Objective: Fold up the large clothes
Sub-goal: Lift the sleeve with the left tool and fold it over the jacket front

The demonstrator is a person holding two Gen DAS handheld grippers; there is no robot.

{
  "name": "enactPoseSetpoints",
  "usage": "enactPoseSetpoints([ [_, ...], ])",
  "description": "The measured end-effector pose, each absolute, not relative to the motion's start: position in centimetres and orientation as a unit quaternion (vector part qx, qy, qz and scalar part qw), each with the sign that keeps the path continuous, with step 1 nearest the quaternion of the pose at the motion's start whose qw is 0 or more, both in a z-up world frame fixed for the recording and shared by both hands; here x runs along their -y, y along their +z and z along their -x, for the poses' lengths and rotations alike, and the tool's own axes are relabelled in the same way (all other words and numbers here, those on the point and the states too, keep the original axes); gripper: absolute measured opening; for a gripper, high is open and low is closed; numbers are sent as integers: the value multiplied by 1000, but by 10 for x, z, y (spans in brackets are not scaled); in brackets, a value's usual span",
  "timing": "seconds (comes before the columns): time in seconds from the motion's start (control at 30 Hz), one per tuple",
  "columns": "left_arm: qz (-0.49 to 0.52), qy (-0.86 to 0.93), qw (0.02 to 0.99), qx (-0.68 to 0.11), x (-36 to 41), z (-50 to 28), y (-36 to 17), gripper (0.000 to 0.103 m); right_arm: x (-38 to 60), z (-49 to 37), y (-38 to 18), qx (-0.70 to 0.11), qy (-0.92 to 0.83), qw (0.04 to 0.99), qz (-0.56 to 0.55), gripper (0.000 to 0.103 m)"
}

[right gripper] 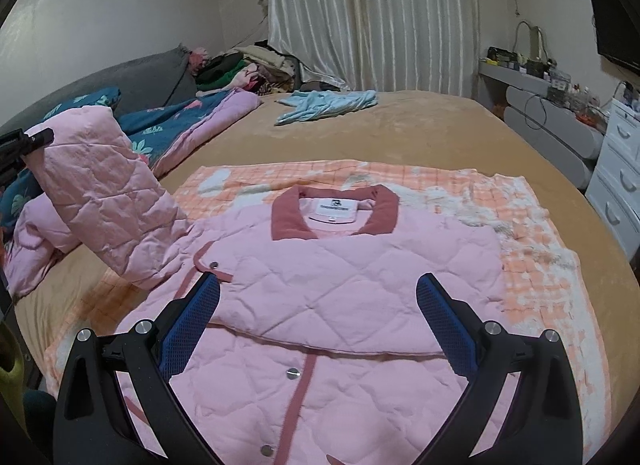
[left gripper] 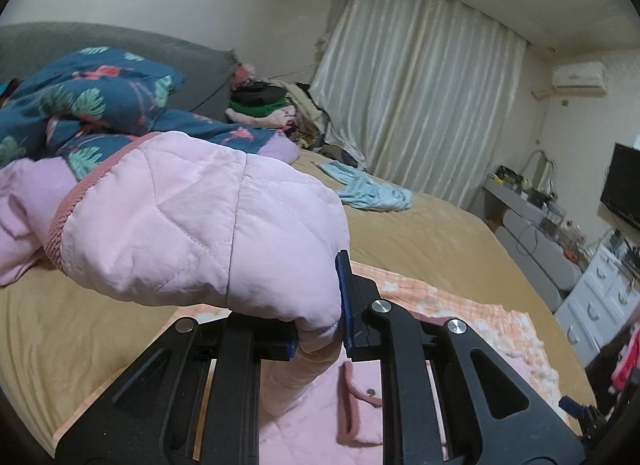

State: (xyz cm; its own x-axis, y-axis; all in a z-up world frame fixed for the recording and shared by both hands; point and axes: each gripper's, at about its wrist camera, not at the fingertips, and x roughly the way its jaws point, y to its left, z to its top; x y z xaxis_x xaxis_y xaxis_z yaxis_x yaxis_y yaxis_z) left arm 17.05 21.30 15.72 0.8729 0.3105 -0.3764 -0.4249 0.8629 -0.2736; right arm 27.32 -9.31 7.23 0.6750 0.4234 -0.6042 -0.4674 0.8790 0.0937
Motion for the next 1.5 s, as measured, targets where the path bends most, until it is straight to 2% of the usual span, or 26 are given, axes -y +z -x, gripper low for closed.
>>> enactPoseSetpoints([
  [0.4,114,145,967,-178,-150,-205,152,9,129,-281,50,-326,218,919,45,98],
  [0.67,66,101,974,-194,-103,-230,134,9,162,-292,31,-341,198,919,10,98],
  [1.5,-48,0,948,-313,19,-294,9,8,248,-317,24,-352,107,926,-79,98],
])
